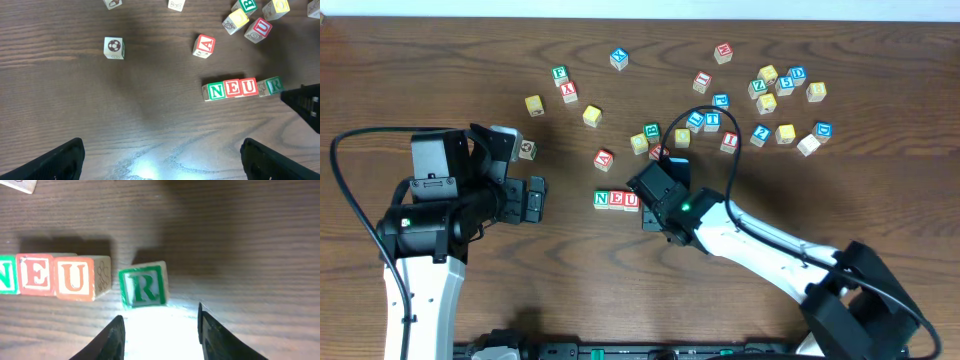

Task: Spell out NEURIPS
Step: 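Open the right gripper and lift it off the R block, then move the right gripper forward over the red I block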

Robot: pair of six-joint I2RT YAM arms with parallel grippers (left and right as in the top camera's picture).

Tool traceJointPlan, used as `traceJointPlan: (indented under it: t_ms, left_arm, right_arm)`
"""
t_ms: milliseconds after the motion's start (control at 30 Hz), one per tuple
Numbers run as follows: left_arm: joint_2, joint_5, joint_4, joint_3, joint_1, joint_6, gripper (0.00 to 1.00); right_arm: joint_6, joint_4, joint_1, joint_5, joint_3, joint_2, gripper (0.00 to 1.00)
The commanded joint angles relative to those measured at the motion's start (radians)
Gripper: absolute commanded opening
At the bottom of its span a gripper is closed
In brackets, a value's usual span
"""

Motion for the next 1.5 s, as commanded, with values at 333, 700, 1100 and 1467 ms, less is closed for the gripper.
traceJointPlan:
  t_ms: [333, 700, 1100, 1467]
  left_arm:
    - [-0.006, 0.013, -0.001, 0.021, 0.005, 0.013, 0.98]
    - [-0.006, 0.012, -0.001, 0.021, 0.004, 0.013, 0.98]
    - [-0.006, 0.012, -0.001, 0.021, 0.005, 0.013, 0.98]
    - [-0.006, 0.013, -0.001, 0.021, 0.005, 0.013, 0.98]
  right_arm:
    - [-0.083, -0.135, -0.005, 0.163, 0.066, -0.255, 0.63]
    - [-0.134, -0.418, -0.115, 0.138, 0.29, -0.257, 0.73]
    - [-0.285, -0.647, -0.371, 0.059, 0.579, -0.127, 0.77]
    - [-0.301, -0.732, -0.436, 0.045, 0.738, 0.208, 0.74]
